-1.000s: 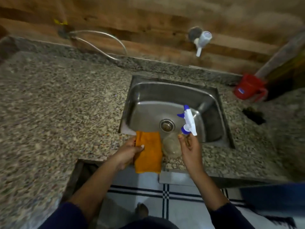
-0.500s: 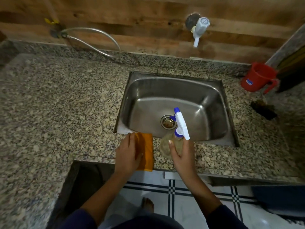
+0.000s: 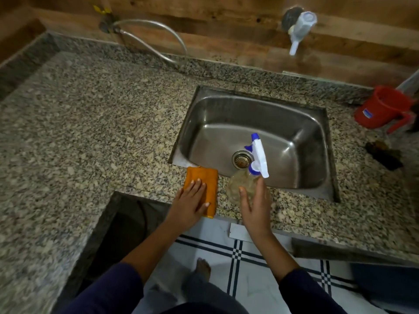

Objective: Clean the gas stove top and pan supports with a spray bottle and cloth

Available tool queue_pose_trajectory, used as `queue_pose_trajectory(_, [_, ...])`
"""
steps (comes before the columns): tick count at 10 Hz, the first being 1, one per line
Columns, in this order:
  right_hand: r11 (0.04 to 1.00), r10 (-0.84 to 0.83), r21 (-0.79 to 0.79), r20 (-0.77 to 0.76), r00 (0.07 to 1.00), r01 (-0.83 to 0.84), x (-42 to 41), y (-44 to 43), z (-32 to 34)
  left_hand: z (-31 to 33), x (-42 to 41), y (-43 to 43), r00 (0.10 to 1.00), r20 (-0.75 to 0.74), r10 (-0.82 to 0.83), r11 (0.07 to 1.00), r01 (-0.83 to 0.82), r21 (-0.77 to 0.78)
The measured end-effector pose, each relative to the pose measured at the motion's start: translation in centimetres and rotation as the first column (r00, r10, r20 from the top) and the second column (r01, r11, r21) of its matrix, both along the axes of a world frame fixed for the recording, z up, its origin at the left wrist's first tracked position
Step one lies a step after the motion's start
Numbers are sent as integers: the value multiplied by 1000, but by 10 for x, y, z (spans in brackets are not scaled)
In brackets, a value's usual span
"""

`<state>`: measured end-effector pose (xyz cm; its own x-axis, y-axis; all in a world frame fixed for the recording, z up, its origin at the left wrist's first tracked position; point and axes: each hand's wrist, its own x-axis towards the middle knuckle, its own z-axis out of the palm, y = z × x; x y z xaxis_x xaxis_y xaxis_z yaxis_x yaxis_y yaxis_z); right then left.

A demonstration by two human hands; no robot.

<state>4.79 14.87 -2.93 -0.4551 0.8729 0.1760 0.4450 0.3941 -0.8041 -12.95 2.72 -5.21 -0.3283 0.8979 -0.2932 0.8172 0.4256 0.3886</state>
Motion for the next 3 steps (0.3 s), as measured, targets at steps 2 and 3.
queue_pose_trajectory(2, [1000,-7,23,-67,998,9,14,-18,5,46,10,-50,980,125,157,969,-177,171])
queue_pose_trajectory(3, [1000,-25,-1,-174,984,25,30,-49,16,77,26,-102,971,137,198,927,-231,296])
